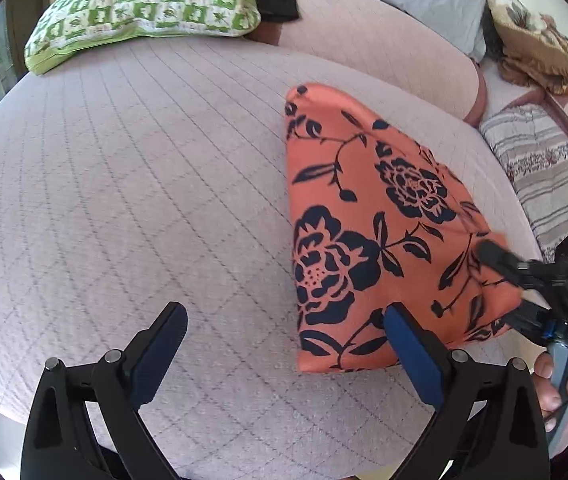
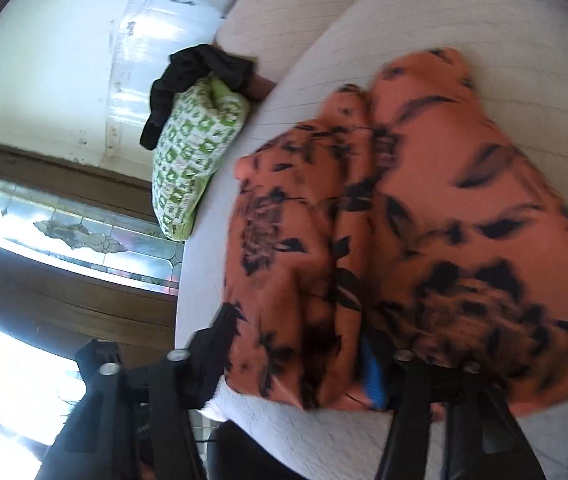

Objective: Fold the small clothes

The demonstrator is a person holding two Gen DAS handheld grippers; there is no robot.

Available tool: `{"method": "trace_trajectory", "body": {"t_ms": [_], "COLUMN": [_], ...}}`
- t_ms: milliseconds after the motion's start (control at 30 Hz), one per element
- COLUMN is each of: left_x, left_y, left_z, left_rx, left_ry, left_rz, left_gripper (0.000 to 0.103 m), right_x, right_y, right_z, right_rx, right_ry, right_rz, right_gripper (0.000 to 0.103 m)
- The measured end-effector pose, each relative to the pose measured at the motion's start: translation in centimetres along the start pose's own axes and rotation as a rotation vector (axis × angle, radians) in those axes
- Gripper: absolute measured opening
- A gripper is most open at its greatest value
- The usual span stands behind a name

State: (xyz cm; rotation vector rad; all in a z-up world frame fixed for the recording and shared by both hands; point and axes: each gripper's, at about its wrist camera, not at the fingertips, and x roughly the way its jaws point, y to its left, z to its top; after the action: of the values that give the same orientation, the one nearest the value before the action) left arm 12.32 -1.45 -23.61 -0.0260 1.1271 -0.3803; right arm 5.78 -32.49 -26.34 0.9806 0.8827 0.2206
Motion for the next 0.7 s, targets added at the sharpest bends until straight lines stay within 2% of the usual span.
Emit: {"method": "trace_trajectory", "body": {"t_ms": [33, 67, 167, 200, 300, 400, 433, 500, 533, 600, 633, 700], "left_x": [0.0, -0.2, -0.7, -0.8, -1.1, -0.9, -0.4, 1.1, 1.6, 3.0, 3.9, 5.6], "left_y": [-0.1, 0.1, 0.3, 0.2, -0.3, -1.7, -2.4, -4.4, -5.2, -6.7, -7.3, -7.7], "left_z": [0.3, 0.5, 1.1, 1.3, 2.0, 2.4, 2.6, 2.9, 3.0, 3.0, 2.9, 2.6], "left_rx": [-0.009, -0.018, -0.027, -0.029, -0.043, -0.029, -0.014, 0.029, 0.047, 0.1, 0.123, 0.15], "left_ry": [-0.004, -0.006, -0.014, -0.019, -0.041, -0.051, -0.045, -0.024, -0.018, -0.007, 0.003, 0.044], "left_rz": [0.001, 0.002, 0.005, 0.006, -0.002, -0.021, -0.016, -0.005, 0.0, 0.03, 0.06, 0.103], "left_gripper": [0.099, 0.099, 0.099, 0.099, 0.099, 0.099, 0.099, 0.099, 0.099, 0.099, 0.099, 0.1], "right_x": [0.5, 0.7, 0.6, -0.4, -3.8, -6.9, -7.2, -6.1, -5.1, -4.2, -4.4, -5.9], "right_y": [1.0, 1.8, 4.4, 5.6, 8.1, 8.6, 8.3, 5.9, 3.7, -0.2, -1.5, -2.8], "right_z": [0.1, 0.0, 0.4, 0.4, 0.3, -0.1, -0.2, 0.1, 0.1, -0.2, -0.2, 0.5], "right_rx": [-0.036, -0.064, -0.173, -0.225, -0.31, -0.361, -0.365, -0.339, -0.293, -0.198, -0.133, 0.015], "right_ry": [-0.025, -0.04, -0.086, -0.135, -0.257, -0.334, -0.331, -0.229, -0.184, -0.135, -0.128, -0.13], "right_rz": [-0.038, -0.06, -0.187, -0.209, -0.226, -0.248, -0.268, -0.316, -0.399, -0.489, -0.468, -0.378], "right_gripper": [0.029, 0.026, 0.022, 0.021, 0.021, 0.021, 0.021, 0.021, 0.022, 0.03, 0.04, 0.05]}}
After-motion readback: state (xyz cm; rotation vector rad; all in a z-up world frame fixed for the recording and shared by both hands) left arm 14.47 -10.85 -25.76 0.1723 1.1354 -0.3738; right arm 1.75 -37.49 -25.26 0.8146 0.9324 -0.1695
